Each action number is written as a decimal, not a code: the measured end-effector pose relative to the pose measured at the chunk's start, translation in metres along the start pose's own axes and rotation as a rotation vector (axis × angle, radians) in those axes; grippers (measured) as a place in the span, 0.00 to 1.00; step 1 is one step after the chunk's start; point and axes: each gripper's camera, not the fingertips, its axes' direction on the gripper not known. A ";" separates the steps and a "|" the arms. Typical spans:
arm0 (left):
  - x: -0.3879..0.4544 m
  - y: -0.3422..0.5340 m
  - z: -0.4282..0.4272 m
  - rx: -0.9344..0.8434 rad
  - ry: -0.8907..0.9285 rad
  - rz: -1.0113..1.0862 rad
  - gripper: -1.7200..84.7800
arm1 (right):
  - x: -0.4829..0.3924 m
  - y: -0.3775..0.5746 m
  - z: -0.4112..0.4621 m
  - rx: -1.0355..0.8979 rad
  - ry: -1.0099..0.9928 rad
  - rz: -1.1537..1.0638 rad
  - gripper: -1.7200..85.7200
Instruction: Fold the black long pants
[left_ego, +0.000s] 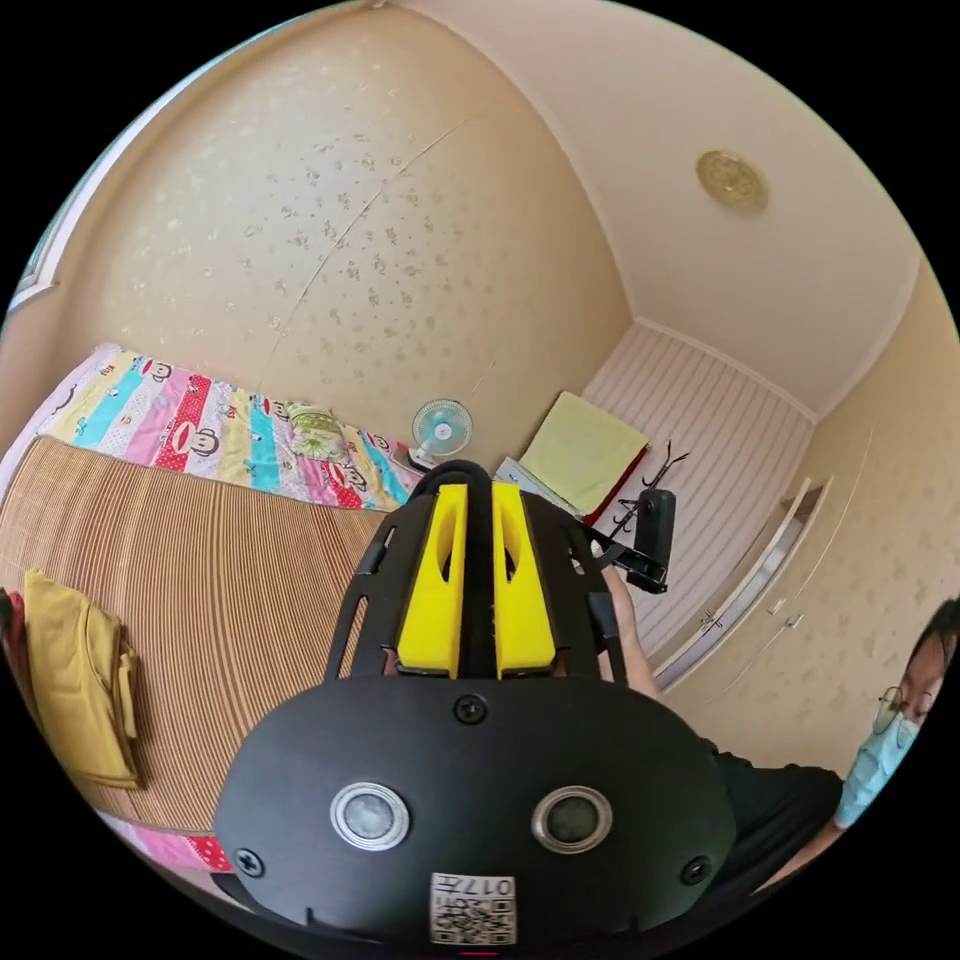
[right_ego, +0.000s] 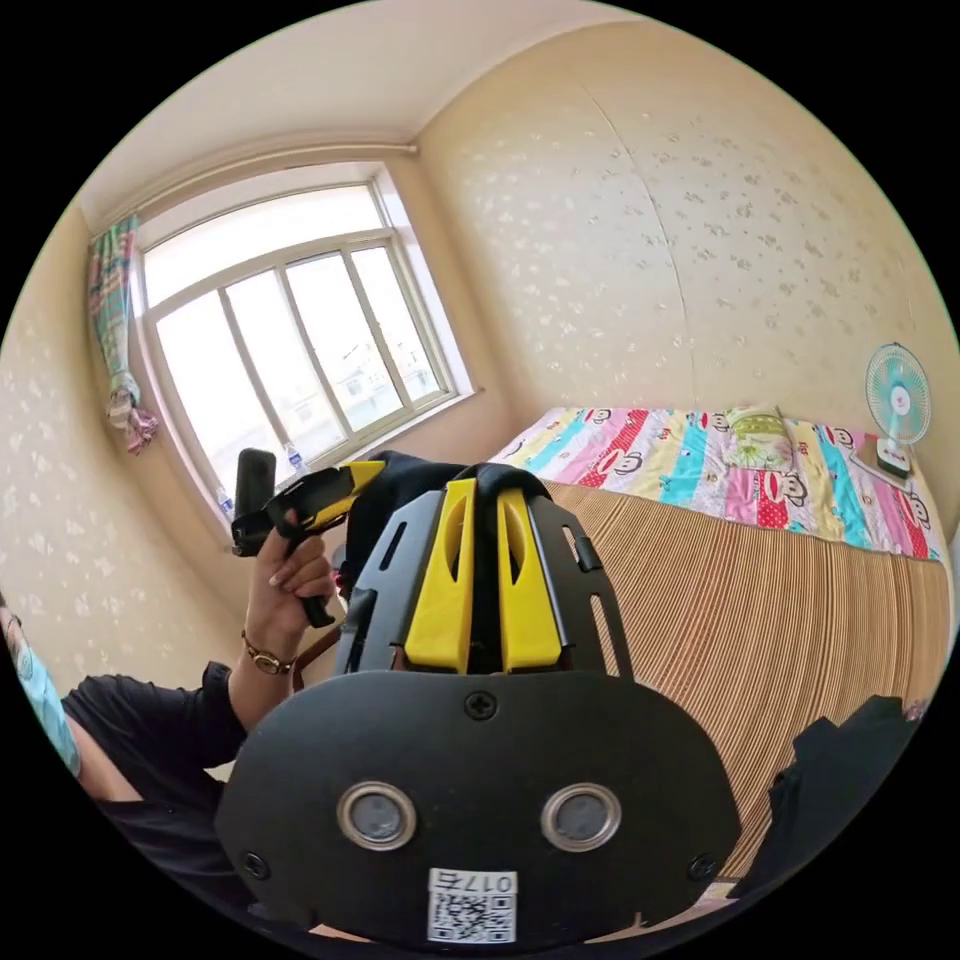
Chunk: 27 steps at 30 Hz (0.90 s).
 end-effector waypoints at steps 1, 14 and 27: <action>-0.007 -0.004 0.011 -0.002 -0.028 0.027 0.08 | 0.016 -0.006 0.013 0.011 0.004 0.030 0.03; -0.081 0.257 0.017 -0.421 0.166 0.068 0.08 | 0.050 0.341 0.043 -0.062 -0.301 0.107 0.06; -0.193 0.279 0.027 -0.394 -0.030 -0.326 0.25 | 0.147 0.442 0.063 -0.183 -0.307 0.492 0.24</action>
